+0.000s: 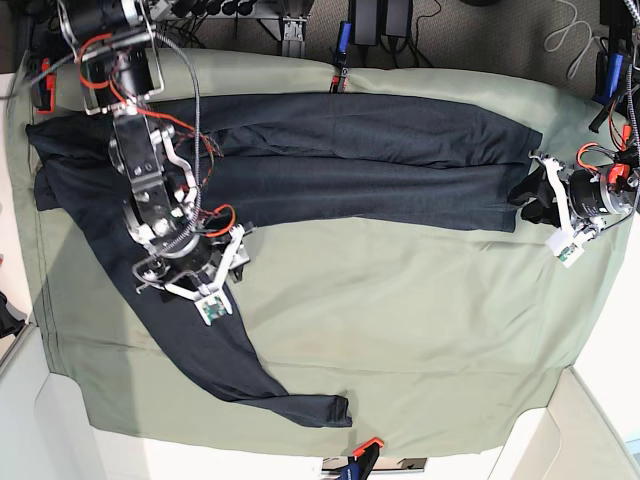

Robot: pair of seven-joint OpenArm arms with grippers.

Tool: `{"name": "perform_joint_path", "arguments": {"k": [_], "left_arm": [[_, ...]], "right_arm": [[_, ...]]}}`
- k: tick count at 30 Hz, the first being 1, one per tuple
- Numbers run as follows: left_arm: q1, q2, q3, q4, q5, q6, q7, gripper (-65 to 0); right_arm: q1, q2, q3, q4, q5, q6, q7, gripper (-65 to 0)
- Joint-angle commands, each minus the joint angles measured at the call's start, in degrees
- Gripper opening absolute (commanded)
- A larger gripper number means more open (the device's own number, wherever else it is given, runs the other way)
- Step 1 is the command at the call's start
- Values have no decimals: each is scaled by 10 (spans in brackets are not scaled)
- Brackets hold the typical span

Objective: Fold the T-shirt properly
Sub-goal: 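Reach the right gripper to the sleeve and pull it across the body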

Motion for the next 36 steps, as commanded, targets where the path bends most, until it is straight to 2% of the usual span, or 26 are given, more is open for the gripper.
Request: {"name": "perform_joint_path", "arguments": {"k": [1, 6, 9, 18, 24, 28, 29, 30, 33, 34, 36], "left_arm": [[-6, -14, -7, 7, -8, 1, -7, -379], [-6, -14, -7, 7, -7, 1, -7, -379], [-6, -14, -7, 7, -7, 1, -7, -379], [-6, -14, -7, 7, -7, 1, -7, -379], [-6, -14, -7, 7, -7, 1, -7, -379], [-6, -14, -7, 7, -7, 1, -6, -379], [-6, -14, -7, 7, -7, 1, -6, -379], [-6, -14, -7, 7, -7, 1, -6, -379], [-6, -14, -7, 7, -7, 1, -6, -379], [-6, -14, -7, 7, -7, 1, -6, -379], [-6, -14, -7, 7, -7, 1, -7, -379]], "right_arm": [[25, 1, -11, -12, -7, -10, 11, -264], [66, 1, -40, -77, -51, -85, 10, -264], [77, 2, -33, -79, -64, -106, 4, -264], [80, 4, -18, -80, -64, -107, 2, -264], [73, 4, -18, -81, -24, -71, 1, -264], [74, 4, -18, -90, -23, -71, 2, -269], [74, 4, -18, -91, -23, -71, 2, -299], [74, 4, -18, -93, -23, -71, 0, -362], [74, 5, -18, -96, -24, -71, -2, -604], [74, 5, -18, -96, -26, -70, -2, -650], [74, 4, -18, -96, -42, -70, -2, -650]]}}
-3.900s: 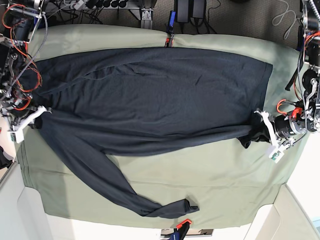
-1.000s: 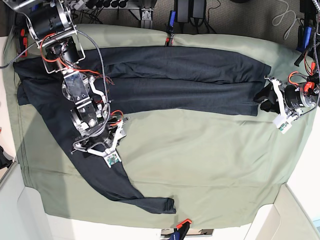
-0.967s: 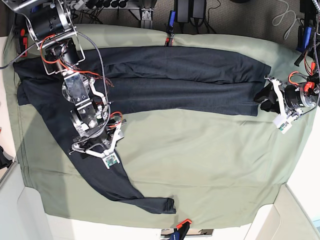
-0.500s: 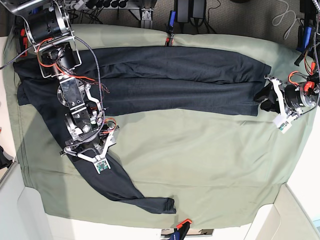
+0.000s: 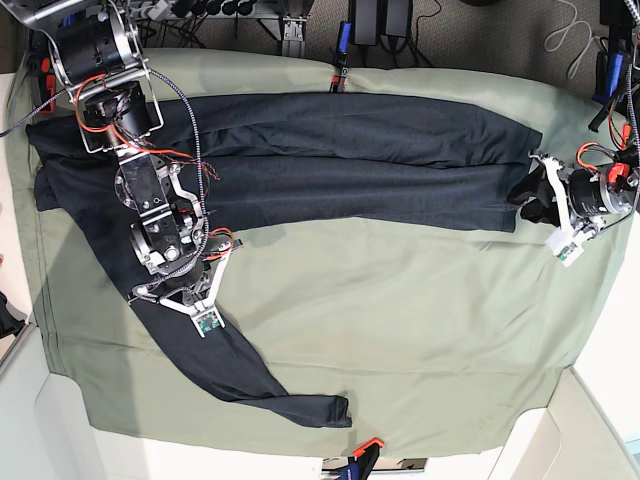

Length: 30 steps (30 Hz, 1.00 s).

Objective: Fold the T-shirt properly
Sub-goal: 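Reach the right gripper to the sleeve and pull it across the body, then release the sleeve with the right gripper and move the left gripper inward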

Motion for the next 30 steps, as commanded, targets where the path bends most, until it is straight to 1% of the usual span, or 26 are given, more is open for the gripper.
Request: {"name": "perform_joint_path", "arguments": {"k": [1, 4, 7, 11, 13, 15, 21, 24, 27, 30], "left_arm": [[-7, -14, -7, 7, -6, 1, -7, -379], [-8, -14, -7, 7, -6, 1, -7, -379], [-7, -14, -7, 6, -6, 1, -7, -379], [-7, -14, -7, 6, -6, 1, -6, -379], [-8, -14, -7, 7, -6, 1, -7, -379], [-8, -14, -7, 6, -6, 1, -6, -379], [-8, -14, -7, 6, -6, 1, -6, -379], [-8, -14, -7, 7, -9, 1, -7, -379], [-11, -14, -7, 13, -33, 1, -7, -379], [-14, -14, -7, 36, -45, 1, -7, -379]], "right_arm": [[16, 1, 3, 9, -13, -3, 7, -650], [15, 1, 3, 20, -19, -3, -5, -650], [12, 1, 2, 50, -19, -3, -38, -650], [-30, 1, 2, 156, -18, -3, -69, -650], [-59, 1, 2, 214, -4, -2, -94, -650], [-96, 2, 2, 266, 8, 13, -103, -650], [-219, 2, 2, 394, 56, 65, -96, -650], [-274, 3, 2, 453, 67, 80, -96, -650], [-317, 12, 2, 497, 85, 92, -94, -650], [-344, 26, 2, 522, 90, 92, -93, -650]]}}
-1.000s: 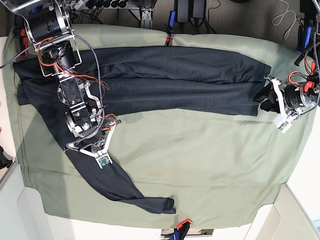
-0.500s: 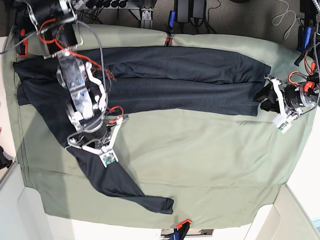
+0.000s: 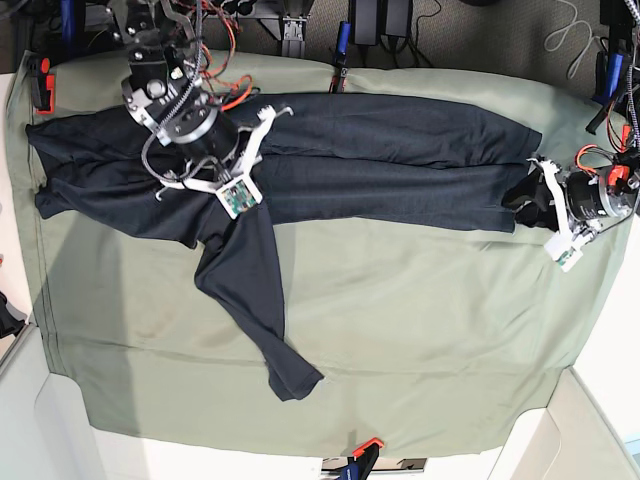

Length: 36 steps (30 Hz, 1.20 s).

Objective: Fold the T-shirt properly
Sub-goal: 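Release the sleeve with the right gripper and move the left gripper inward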

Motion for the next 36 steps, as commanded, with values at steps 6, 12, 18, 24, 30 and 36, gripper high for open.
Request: {"name": "perform_joint_path", "arguments": {"k": [6, 12, 18, 24, 30, 36], "left_arm": [[-35, -1, -7, 43, -33, -1, -10, -299], [-68, 51, -6, 44, -44, -1, -10, -265], [-71, 107, -6, 40, -17, -1, -14, -265], [-89, 145, 1, 28, 5, -1, -23, -265], [-136, 170, 62, -2, 31, -1, -24, -265], [-204, 216, 126, -78, 83, -1, -39, -265]], "right_arm": [[-2, 3, 2, 12, 10, -9, 3, -328], [-2, 3, 29, 25, -6, -19, -2, -232], [-12, 3, 108, 80, -5, -23, -22, -232], [-38, 3, 174, 103, 72, -8, -23, -232], [-71, 3, 215, 123, 109, -2, -22, -232], [-97, 3, 268, 144, 109, -2, -24, -232]]}}
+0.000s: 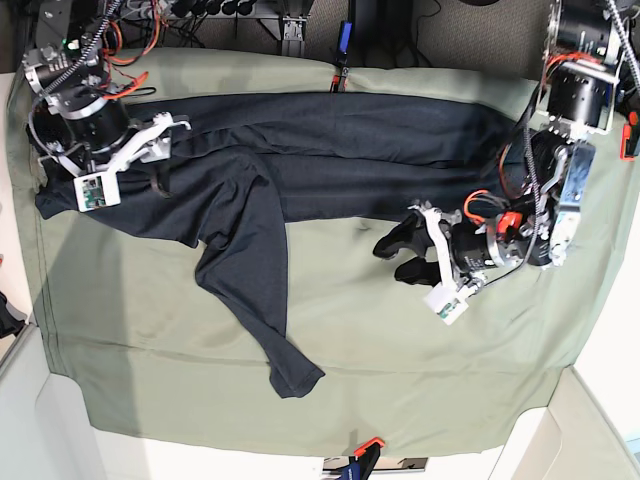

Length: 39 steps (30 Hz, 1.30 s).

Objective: Fold the T-shirt properly
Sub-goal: 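Release the sleeve with the right gripper and move the left gripper inward, then grasp the loose sleeve with the left gripper and fold it onto the strip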

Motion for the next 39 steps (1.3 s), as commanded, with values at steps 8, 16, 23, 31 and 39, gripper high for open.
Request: {"name": "perform_joint_path", "arguments": {"k": [8, 16, 23, 31, 39], "left_arm": [[-94, 86, 7, -143, 93, 17, -61, -265], [-134, 154, 7, -212, 121, 31, -83, -265], [-138, 217, 7, -225, 175, 31, -104, -266], [-157, 267, 7, -297, 240, 66, -157, -266], [-155, 292, 7, -297, 261, 120, -160, -442]], "right_arm": [[-35, 2, 69, 12, 7, 1, 12, -232], [-58, 1, 126, 12, 50, 2, 11, -232], [-78, 2, 127, 12, 49, 2, 6, -232], [-95, 2, 127, 14, 49, 1, 3, -232], [-100, 1, 127, 17, 49, -1, 3, -232]]}}
